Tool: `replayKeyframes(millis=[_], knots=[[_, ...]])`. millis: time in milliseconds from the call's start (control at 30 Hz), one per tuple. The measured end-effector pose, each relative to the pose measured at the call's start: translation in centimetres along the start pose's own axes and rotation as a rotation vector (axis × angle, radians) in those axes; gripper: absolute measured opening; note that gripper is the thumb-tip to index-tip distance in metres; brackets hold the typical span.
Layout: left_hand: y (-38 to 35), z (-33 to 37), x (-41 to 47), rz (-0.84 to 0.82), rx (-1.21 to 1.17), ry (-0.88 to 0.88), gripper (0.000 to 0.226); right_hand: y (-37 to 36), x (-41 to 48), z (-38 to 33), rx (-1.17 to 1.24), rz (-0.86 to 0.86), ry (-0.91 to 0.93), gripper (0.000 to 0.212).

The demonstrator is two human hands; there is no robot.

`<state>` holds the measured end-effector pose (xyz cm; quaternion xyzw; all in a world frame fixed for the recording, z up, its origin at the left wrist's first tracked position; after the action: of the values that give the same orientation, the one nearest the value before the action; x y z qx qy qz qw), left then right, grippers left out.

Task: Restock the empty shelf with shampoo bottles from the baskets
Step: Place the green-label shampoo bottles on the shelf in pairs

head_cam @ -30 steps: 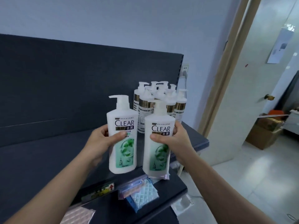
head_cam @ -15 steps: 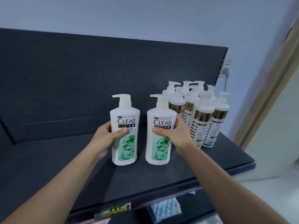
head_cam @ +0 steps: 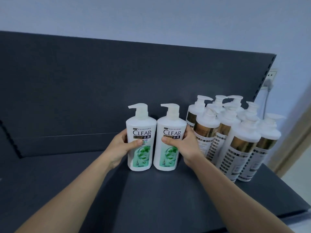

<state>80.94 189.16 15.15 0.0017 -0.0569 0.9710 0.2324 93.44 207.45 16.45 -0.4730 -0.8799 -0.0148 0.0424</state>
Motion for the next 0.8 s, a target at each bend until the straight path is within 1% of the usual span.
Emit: replayKeyframes(millis=[100, 200, 233, 300, 367, 400, 433, 500, 567, 667, 800], knots=[[-0.1, 0.1, 0.9, -0.013, 0.096, -0.045, 0.039, -0.8, 1.0, 0.3, -0.037, -0.024, 0.013, 0.066], [1.0, 0.2, 1.6, 0.053, 0.246, -0.132, 0.049, -0.9, 1.7, 0.6, -0.110, -0.054, 0.028, 0.070], [1.5, 0.3, 1.6, 0.084, 0.324, -0.172, 0.053, -0.8, 1.8, 1.0, -0.155, -0.051, 0.034, 0.074], [1.5, 0.0, 1.3, 0.119, 0.449, -0.231, 0.059, -0.7, 1.6, 1.9, -0.315, -0.020, 0.075, 0.093], [1.4, -0.5, 1.0, 0.162, 0.485, -0.242, 0.059, -0.7, 1.4, 3.6, -0.482, 0.020, 0.103, 0.107], [1.4, -0.7, 1.1, 0.185, 0.487, -0.243, 0.057, -0.7, 1.2, 4.0, -0.536, 0.037, 0.113, 0.107], [1.3, -0.9, 1.2, 0.198, 0.499, -0.249, 0.056, -0.7, 0.9, 3.9, -0.561, 0.058, 0.124, 0.102], [1.2, -0.8, 1.4, 0.206, 0.544, -0.283, 0.054, -0.7, 0.8, 3.5, -0.579, 0.091, 0.151, 0.089], [1.1, -0.5, 1.7, 0.217, 0.569, -0.305, 0.053, -0.9, 1.0, 3.4, -0.580, 0.097, 0.163, 0.082], [0.8, -0.1, 1.9, 0.224, 0.587, -0.314, 0.050, -1.3, 1.4, 3.3, -0.577, 0.099, 0.185, 0.077], [0.4, 0.2, 2.4, 0.223, 0.622, -0.308, 0.049, -1.7, 2.1, 3.5, -0.569, 0.112, 0.181, 0.075]])
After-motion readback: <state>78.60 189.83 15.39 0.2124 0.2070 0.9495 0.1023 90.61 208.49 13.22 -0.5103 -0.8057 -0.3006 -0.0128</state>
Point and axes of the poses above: each hand's wrist, its own x-axis towards the middle knuckle, its own y-axis out of the back of the hand, z = x × y, the point moved 9 cm from there along x, towards the middle knuckle, and after that the axes turned 15 degrees about z, right-handed, at the moved point
